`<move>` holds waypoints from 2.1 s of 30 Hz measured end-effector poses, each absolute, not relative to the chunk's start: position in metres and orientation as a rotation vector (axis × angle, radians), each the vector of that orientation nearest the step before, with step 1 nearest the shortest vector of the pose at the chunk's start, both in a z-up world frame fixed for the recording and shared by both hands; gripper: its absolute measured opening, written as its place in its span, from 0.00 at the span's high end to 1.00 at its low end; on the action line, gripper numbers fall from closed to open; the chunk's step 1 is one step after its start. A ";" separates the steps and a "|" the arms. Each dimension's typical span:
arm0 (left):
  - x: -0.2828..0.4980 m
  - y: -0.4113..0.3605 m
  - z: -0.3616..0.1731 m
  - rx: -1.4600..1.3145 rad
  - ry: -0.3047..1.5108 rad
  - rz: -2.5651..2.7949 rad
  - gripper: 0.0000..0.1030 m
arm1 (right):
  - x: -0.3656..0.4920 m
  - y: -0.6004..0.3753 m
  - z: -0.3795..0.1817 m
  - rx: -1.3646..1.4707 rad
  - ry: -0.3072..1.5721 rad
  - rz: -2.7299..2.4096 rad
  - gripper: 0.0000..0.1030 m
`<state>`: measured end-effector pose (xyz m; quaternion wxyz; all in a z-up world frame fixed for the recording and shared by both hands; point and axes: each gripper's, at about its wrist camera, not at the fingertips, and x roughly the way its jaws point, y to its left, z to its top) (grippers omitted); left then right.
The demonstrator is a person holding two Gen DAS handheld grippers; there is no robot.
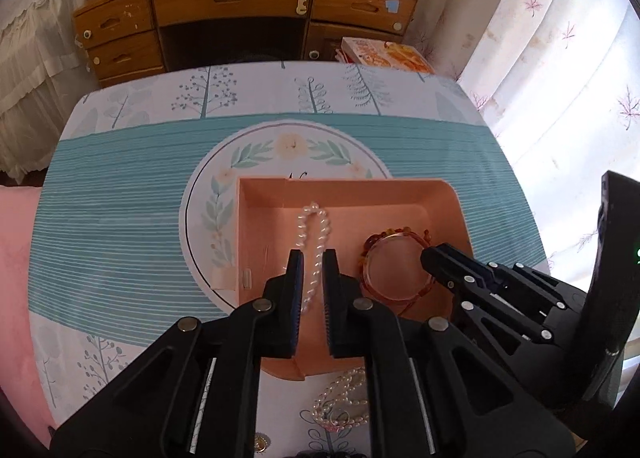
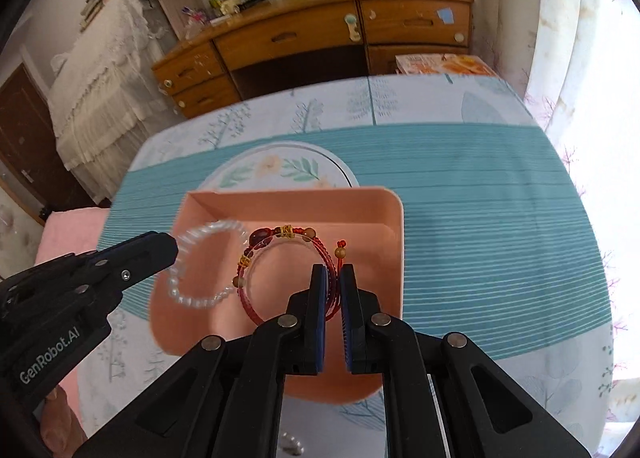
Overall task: Organize jewelry
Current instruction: 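Open both tools to drop the two bracelets into the pink box, then withdraw both tools from the box back over the remaining jewelry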
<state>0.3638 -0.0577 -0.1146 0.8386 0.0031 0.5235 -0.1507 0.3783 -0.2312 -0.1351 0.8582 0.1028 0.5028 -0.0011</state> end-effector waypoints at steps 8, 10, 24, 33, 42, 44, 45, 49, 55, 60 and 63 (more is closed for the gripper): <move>0.346 -0.040 -0.125 -0.003 1.072 -0.272 0.88 | 0.356 -0.246 -0.145 0.242 1.006 -0.004 0.67; 0.335 -0.035 -0.119 -0.002 1.044 -0.269 0.88 | 0.344 -0.249 -0.139 0.265 0.967 0.005 0.61; 0.269 -0.017 -0.090 -0.034 0.970 -0.234 0.88 | 0.258 -0.260 -0.087 0.291 0.894 -0.007 0.28; 0.225 -0.012 -0.080 -0.034 0.925 -0.229 0.88 | 0.207 -0.257 -0.068 0.276 0.853 0.020 0.28; 0.177 0.005 -0.076 -0.066 0.878 -0.238 0.88 | 0.146 -0.245 -0.070 0.260 0.835 0.055 0.28; 0.167 0.009 -0.073 -0.066 0.871 -0.232 0.88 | 0.132 -0.243 -0.069 0.265 0.822 0.061 0.28; 0.161 0.012 -0.072 -0.066 0.866 -0.228 0.88 | 0.127 -0.241 -0.070 0.269 0.812 0.061 0.28; 0.142 0.026 -0.064 -0.064 0.841 -0.203 0.88 | 0.103 -0.238 -0.063 0.276 0.766 0.062 0.28; 0.108 0.054 -0.052 -0.088 0.783 -0.170 0.88 | 0.075 -0.234 -0.048 0.291 0.695 0.096 0.28; 0.083 0.070 -0.042 -0.082 0.742 -0.133 0.88 | 0.053 -0.228 -0.036 0.278 0.666 0.110 0.24; 0.075 0.076 -0.045 -0.082 0.789 -0.125 0.88 | 0.045 -0.222 -0.032 0.242 0.678 0.116 0.24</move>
